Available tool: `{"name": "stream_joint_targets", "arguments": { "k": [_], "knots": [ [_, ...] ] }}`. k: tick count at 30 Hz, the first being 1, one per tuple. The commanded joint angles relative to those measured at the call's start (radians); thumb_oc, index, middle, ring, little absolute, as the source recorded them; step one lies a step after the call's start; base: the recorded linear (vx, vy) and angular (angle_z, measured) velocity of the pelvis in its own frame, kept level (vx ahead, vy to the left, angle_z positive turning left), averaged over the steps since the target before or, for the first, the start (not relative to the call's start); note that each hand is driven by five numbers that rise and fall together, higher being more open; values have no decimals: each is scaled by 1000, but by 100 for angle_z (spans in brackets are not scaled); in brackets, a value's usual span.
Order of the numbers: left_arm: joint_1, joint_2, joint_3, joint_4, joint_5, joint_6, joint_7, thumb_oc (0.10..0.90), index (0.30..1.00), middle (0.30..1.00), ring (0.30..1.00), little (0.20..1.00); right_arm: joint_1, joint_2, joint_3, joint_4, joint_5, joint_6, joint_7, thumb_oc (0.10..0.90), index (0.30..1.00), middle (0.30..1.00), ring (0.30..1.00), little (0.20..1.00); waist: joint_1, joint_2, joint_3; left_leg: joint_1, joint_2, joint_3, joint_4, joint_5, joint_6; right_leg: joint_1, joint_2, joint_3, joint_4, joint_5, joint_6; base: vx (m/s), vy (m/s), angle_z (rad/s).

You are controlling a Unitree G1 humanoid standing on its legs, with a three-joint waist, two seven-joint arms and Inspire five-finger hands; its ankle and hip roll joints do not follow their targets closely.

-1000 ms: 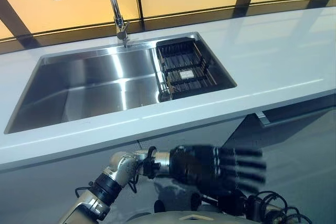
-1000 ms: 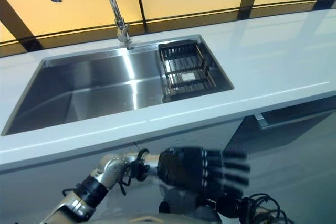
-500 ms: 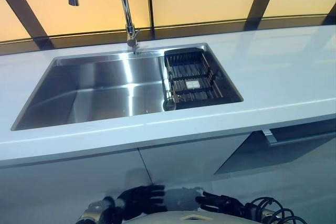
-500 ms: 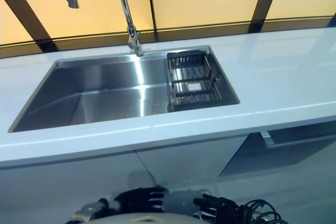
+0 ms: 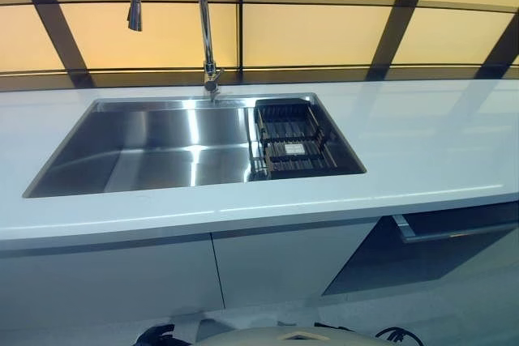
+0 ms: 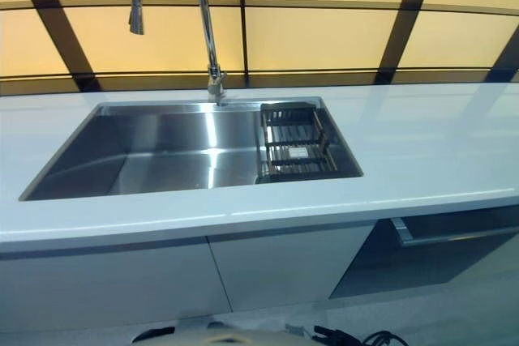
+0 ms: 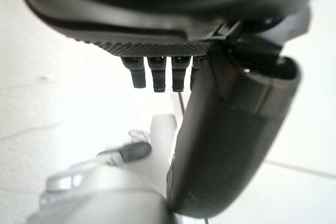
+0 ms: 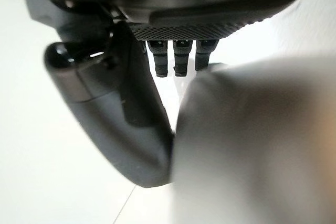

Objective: Pick up plates and place into dishwasher.

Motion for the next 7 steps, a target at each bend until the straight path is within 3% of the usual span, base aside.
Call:
{"name": "stream_joint_targets", "arguments": {
  "k": [1, 7],
  "knots": [
    [-40, -67, 46, 80, -101, 32, 104, 800, 900, 900, 900, 900, -28, 39, 31, 45, -38, -7, -31, 800, 900, 900, 900, 900, 15, 32, 51, 35, -71, -40, 6, -129, 52, 18, 56, -4, 11, -50, 3, 20, -4, 8],
    [-40, -98, 17, 56, -108, 9, 65, 800, 900, 900, 900, 900, -35, 38, 53, 41, -40, 0, -20, 800, 900, 900, 900, 900, 21, 23, 54, 42, -72, -46, 6, -136, 53, 26, 58, -13, 11, -55, 0, 9, -11, 10]
  ]
}}
